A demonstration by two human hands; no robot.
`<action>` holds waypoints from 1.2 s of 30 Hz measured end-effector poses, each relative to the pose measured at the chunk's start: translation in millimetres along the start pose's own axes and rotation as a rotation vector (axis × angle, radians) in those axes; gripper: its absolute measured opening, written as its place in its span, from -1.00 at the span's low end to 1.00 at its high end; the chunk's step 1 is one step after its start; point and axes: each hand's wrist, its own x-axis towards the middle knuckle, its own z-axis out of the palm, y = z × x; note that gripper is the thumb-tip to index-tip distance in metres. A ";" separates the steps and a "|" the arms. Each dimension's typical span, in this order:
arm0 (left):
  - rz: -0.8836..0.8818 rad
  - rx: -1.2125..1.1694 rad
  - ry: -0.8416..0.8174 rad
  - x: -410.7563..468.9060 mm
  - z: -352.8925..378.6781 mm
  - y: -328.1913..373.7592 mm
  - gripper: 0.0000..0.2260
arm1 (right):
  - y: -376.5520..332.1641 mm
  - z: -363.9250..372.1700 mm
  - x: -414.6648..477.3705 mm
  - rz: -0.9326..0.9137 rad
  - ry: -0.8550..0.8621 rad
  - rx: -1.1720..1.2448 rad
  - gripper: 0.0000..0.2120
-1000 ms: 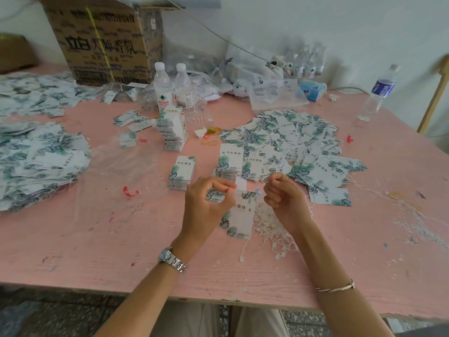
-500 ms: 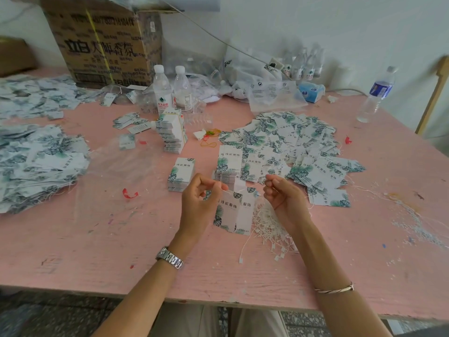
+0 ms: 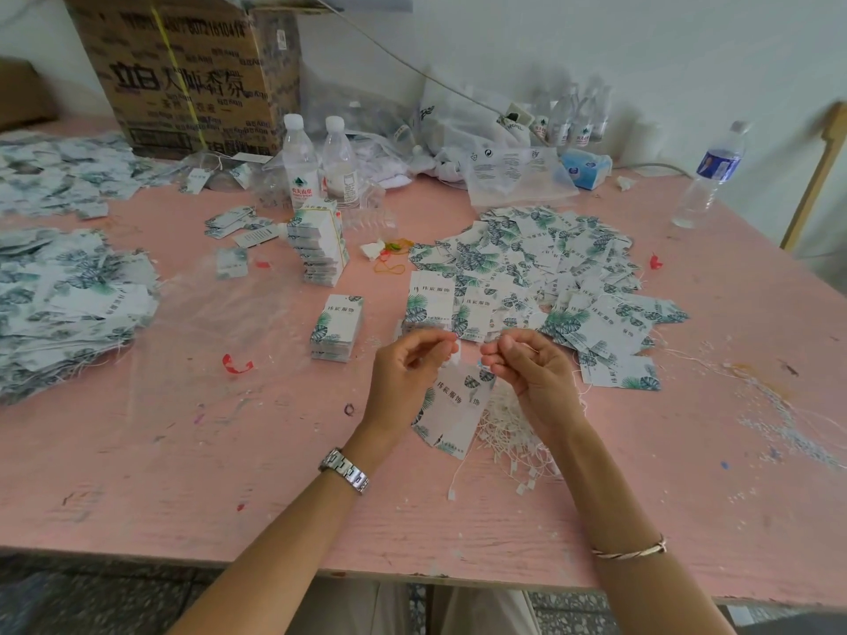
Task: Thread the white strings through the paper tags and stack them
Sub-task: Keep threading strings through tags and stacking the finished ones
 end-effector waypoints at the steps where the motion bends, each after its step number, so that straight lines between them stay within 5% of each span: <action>1: 0.003 -0.003 -0.009 -0.5 1.2 -0.6 -0.86 | 0.3 -0.1 -0.7 -0.006 0.003 -0.025 -0.89; 16: -0.046 0.001 -0.007 -10.6 5.9 -8.6 -0.90 | 6.6 7.9 -4.6 -0.086 -0.045 -0.355 -0.86; 36: 0.002 0.106 -0.026 -16.6 4.7 -10.2 -0.89 | 6.1 5.3 -4.3 -0.131 -0.020 -0.320 -0.88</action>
